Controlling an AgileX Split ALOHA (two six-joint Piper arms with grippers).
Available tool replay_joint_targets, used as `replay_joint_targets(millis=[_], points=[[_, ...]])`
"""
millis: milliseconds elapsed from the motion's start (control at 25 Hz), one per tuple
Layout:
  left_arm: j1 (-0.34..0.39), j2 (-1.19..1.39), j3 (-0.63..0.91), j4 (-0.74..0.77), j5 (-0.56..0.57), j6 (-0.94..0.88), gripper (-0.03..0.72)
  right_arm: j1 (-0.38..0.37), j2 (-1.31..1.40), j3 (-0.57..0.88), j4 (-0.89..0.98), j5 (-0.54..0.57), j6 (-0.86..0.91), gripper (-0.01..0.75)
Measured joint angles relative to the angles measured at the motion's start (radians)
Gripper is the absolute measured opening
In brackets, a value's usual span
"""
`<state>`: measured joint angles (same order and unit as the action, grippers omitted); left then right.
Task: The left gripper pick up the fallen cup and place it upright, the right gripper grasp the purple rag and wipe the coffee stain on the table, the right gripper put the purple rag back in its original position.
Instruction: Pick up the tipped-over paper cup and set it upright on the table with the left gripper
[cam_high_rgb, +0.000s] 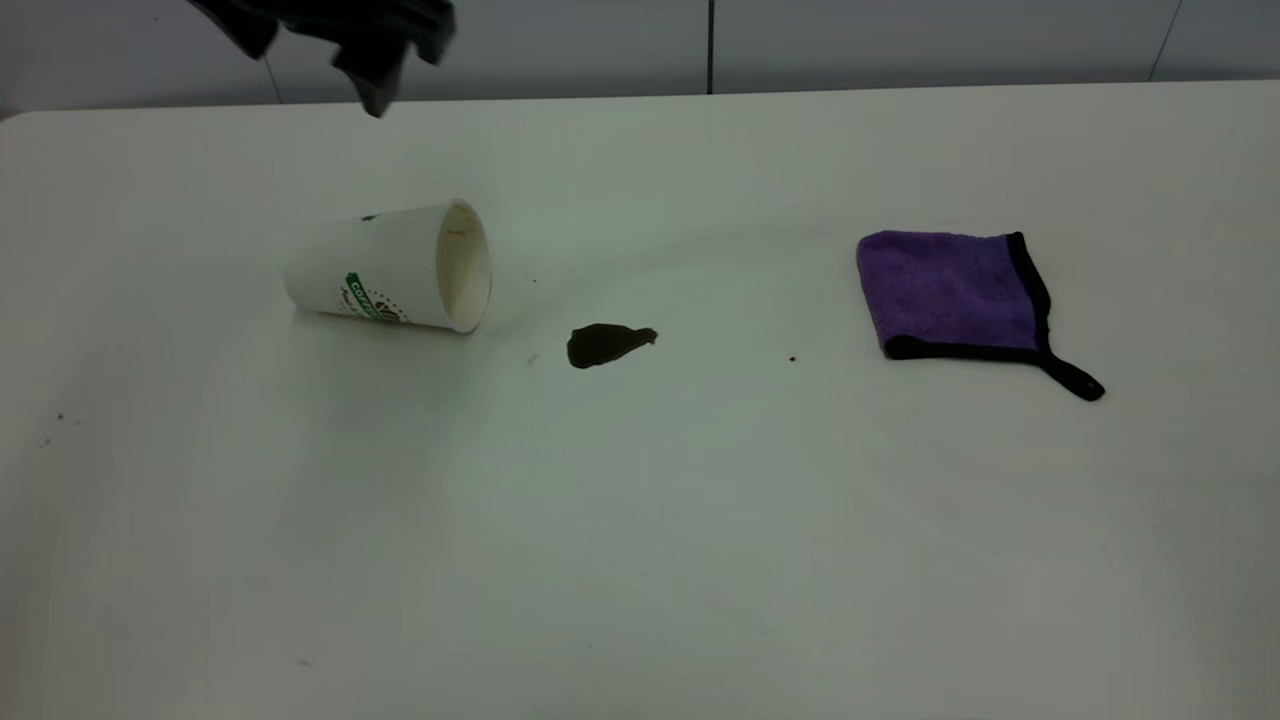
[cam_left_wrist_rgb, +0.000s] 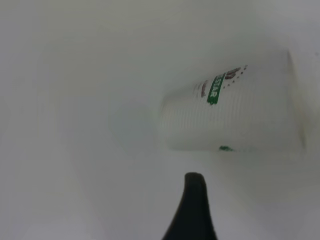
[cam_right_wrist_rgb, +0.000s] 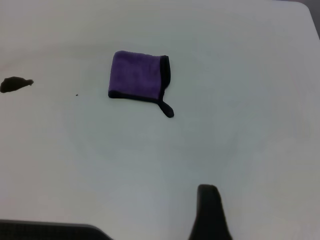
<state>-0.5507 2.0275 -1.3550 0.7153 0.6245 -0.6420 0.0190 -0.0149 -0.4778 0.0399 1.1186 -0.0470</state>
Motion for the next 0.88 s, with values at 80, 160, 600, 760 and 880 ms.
replay_joint_targets(millis=[80,160,600,760,880], points=[[-0.032,0.088,-0.068,0.056,0.044,-0.062,0.705,0.000,0.000,0.000,0.000,0.000,0.000,0.586],[-0.057,0.169,-0.129,0.085,0.079,-0.088,0.702,0.000,0.000,0.000,0.000,0.000,0.000,0.586],[-0.070,0.454,-0.360,0.151,0.187,-0.107,0.673,0.000,0.000,0.000,0.000,0.000,0.000,0.586],[-0.048,0.505,-0.380,0.203,0.196,-0.160,0.663,0.000,0.000,0.000,0.000,0.000,0.000,0.586],[-0.024,0.521,-0.380,0.236,0.197,-0.179,0.644,0.000,0.000,0.000,0.000,0.000,0.000,0.586]])
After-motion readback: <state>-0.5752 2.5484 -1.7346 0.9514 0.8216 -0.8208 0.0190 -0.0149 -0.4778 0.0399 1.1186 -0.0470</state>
